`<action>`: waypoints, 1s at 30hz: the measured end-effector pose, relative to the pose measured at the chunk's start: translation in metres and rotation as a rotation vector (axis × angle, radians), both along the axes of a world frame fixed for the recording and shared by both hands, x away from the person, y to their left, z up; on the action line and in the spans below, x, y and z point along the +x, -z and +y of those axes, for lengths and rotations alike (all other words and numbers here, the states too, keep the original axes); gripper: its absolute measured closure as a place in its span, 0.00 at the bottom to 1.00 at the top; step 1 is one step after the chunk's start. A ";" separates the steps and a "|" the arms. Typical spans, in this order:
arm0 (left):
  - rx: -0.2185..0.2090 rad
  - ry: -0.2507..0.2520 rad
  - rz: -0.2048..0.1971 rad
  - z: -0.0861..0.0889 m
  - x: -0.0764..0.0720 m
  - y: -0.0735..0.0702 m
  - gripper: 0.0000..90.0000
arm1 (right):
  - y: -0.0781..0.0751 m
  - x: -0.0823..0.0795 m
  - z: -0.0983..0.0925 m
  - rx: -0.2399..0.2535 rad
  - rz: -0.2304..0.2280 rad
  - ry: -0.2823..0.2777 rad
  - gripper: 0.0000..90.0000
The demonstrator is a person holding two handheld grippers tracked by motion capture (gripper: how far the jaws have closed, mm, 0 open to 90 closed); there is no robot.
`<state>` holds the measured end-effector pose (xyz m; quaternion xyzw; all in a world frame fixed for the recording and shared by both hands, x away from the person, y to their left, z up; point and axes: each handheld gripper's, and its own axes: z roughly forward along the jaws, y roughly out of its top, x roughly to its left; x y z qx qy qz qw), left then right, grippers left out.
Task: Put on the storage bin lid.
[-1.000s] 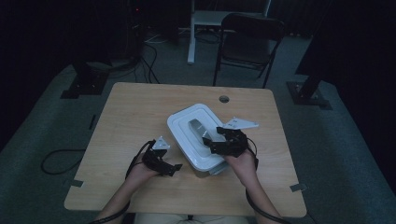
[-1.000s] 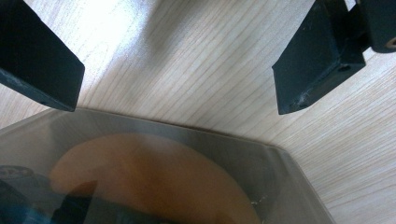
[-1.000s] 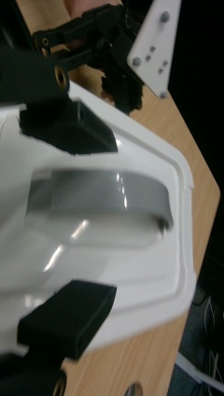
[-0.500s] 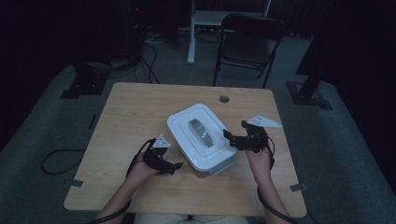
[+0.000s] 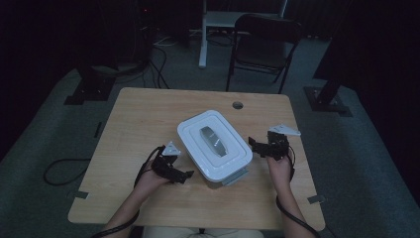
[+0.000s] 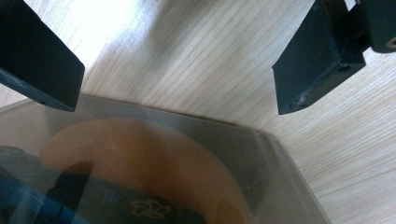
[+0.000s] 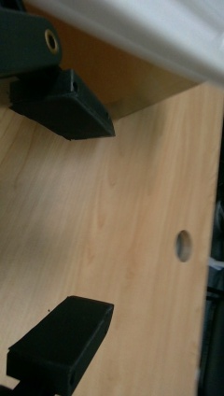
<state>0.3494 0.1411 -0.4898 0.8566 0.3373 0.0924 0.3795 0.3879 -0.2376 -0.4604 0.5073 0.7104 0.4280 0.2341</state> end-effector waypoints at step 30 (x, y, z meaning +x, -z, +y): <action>-0.004 -0.034 -0.018 0.004 0.006 -0.005 0.03 | 0.046 -0.007 0.023 0.029 0.112 -0.135 0.16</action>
